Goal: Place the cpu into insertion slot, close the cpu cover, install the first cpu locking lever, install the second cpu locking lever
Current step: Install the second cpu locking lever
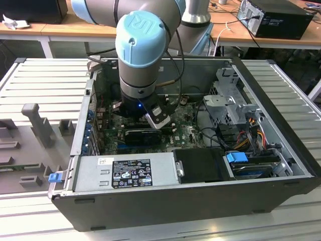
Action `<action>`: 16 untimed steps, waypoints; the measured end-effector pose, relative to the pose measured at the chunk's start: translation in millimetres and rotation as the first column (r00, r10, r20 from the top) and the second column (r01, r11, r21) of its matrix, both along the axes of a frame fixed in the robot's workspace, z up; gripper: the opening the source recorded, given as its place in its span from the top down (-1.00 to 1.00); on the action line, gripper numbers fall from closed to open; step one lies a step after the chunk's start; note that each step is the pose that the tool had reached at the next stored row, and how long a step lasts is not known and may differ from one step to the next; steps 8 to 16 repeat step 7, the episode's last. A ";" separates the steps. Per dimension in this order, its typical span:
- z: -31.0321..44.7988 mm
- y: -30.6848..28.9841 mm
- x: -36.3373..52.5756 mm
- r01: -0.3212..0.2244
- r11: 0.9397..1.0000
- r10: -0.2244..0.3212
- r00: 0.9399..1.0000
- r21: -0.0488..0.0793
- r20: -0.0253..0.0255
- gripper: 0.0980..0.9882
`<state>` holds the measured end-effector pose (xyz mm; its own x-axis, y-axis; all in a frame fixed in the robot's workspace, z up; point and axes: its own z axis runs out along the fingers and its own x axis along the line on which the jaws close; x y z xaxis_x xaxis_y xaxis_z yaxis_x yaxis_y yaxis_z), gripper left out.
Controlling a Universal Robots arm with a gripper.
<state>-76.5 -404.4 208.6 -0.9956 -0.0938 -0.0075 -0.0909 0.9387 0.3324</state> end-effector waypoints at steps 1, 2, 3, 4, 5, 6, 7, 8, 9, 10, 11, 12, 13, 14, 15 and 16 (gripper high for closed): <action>2.5 0.1 0.0 0.000 1.000 0.000 1.000 0.000 0.000 0.98; 4.6 0.2 0.0 0.000 1.000 0.000 1.000 0.000 0.000 0.98; 6.0 0.2 0.0 0.000 1.000 0.000 1.000 0.000 0.000 0.98; 8.9 0.4 0.0 0.000 1.000 0.000 1.000 0.000 0.000 0.98; 11.4 0.5 0.0 0.000 1.000 0.000 1.000 0.000 0.000 0.98; 13.5 0.5 0.0 0.000 1.000 0.000 1.000 0.000 0.000 0.98; 17.1 0.5 0.0 0.000 1.000 0.000 1.000 0.000 0.000 0.98; 17.1 0.5 0.0 0.000 1.000 0.000 1.000 0.000 0.000 0.98; 17.1 0.5 0.0 0.000 1.000 0.000 1.000 0.000 0.000 0.98; 17.1 0.5 0.0 0.000 1.000 0.000 1.000 0.000 0.000 0.98; 17.1 0.5 0.0 0.000 1.000 0.000 1.000 0.000 0.000 0.98; 17.1 0.5 0.0 0.000 1.000 0.000 1.000 0.000 0.000 0.98; 17.1 0.5 0.0 0.000 1.000 0.000 1.000 0.000 0.000 0.98; 17.1 0.5 0.0 0.000 1.000 0.000 1.000 0.000 0.000 0.98; 17.1 0.5 0.0 0.000 1.000 0.000 1.000 0.000 0.000 0.98; 17.1 0.5 0.0 0.000 1.000 0.000 1.000 0.000 0.000 0.98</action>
